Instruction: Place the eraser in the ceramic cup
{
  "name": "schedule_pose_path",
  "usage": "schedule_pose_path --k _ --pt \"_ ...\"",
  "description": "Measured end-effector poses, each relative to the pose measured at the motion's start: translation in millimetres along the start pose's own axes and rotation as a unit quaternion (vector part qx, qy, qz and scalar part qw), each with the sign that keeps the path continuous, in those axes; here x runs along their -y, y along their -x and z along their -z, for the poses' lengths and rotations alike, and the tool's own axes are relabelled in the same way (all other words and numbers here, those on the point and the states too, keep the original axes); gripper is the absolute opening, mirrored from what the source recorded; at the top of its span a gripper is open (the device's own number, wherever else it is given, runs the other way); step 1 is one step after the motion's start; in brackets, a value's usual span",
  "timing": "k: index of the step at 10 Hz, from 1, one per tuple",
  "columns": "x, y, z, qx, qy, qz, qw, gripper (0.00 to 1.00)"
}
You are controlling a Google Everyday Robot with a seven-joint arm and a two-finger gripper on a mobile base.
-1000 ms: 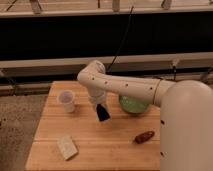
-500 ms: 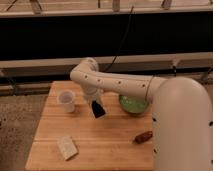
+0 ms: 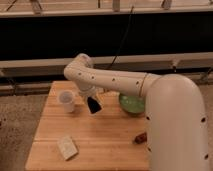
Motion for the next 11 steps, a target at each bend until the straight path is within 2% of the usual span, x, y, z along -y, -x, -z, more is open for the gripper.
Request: schedule_pose_path --k 6,11 --pt "25 -25 24 -0.044 0.006 0.017 0.9989 0.00" --pt "58 -44 36 -0.078 0.010 0.049 0.9957 0.00"
